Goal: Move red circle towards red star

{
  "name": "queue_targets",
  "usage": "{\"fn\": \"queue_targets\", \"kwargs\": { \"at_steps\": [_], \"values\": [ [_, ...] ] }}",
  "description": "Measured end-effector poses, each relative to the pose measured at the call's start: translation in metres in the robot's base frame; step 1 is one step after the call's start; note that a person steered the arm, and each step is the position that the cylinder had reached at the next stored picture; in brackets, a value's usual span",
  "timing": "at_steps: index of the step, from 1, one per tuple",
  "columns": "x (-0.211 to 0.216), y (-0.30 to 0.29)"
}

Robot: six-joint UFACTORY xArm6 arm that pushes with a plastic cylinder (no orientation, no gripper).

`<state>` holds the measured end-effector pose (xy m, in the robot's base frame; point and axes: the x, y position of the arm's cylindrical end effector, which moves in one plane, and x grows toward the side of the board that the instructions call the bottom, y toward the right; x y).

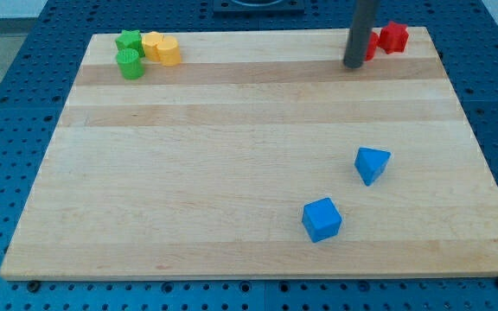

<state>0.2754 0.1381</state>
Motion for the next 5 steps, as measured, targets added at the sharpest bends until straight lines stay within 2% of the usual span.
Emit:
{"fn": "queue_targets", "kwargs": {
  "at_steps": [2,5],
  "values": [
    [-0.02,-0.017],
    [-0.023,0.022]
  ]
}}
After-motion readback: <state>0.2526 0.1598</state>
